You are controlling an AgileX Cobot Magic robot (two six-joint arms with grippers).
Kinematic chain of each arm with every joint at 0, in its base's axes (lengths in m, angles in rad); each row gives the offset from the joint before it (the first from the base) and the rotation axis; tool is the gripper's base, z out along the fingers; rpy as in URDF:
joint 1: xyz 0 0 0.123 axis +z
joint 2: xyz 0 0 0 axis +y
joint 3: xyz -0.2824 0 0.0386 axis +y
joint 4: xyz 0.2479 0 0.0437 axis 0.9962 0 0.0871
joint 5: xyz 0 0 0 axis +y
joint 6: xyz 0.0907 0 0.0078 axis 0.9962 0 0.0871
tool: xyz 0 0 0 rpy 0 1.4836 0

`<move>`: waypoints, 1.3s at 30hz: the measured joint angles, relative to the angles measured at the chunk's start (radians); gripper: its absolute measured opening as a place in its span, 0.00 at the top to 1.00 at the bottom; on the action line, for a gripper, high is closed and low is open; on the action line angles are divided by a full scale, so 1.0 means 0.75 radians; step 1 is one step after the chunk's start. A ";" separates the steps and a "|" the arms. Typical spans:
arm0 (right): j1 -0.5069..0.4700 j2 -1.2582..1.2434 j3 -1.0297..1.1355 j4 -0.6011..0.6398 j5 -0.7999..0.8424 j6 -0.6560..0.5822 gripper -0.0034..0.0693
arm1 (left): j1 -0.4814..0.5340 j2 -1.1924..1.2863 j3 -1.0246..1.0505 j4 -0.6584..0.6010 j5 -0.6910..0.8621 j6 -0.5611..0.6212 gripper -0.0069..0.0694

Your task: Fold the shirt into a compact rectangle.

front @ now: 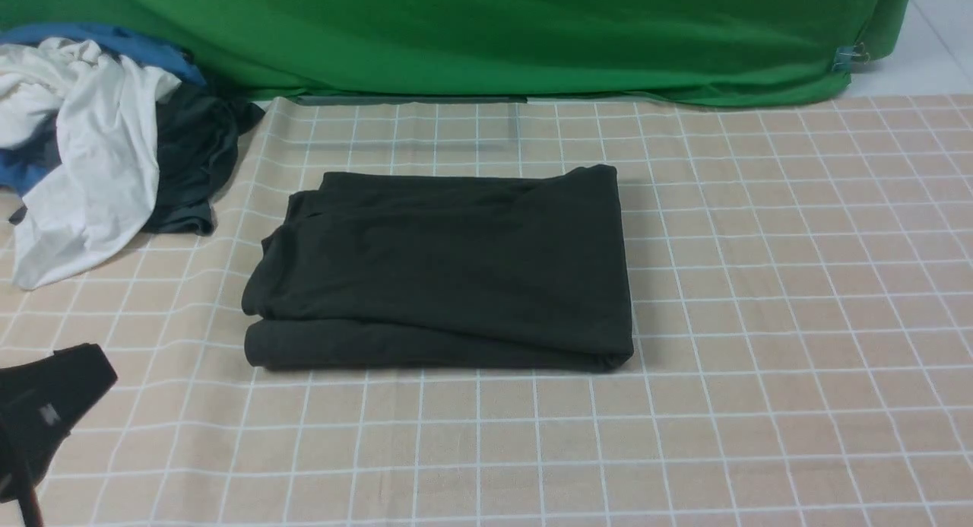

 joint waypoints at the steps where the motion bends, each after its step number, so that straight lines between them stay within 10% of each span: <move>1: 0.000 -0.032 0.012 0.000 0.000 0.000 0.89 | 0.000 0.000 0.000 0.000 0.000 0.000 0.89; 39: -0.004 -0.167 0.077 -0.001 0.093 0.030 0.89 | 0.000 -0.002 0.023 -0.054 0.113 0.008 0.89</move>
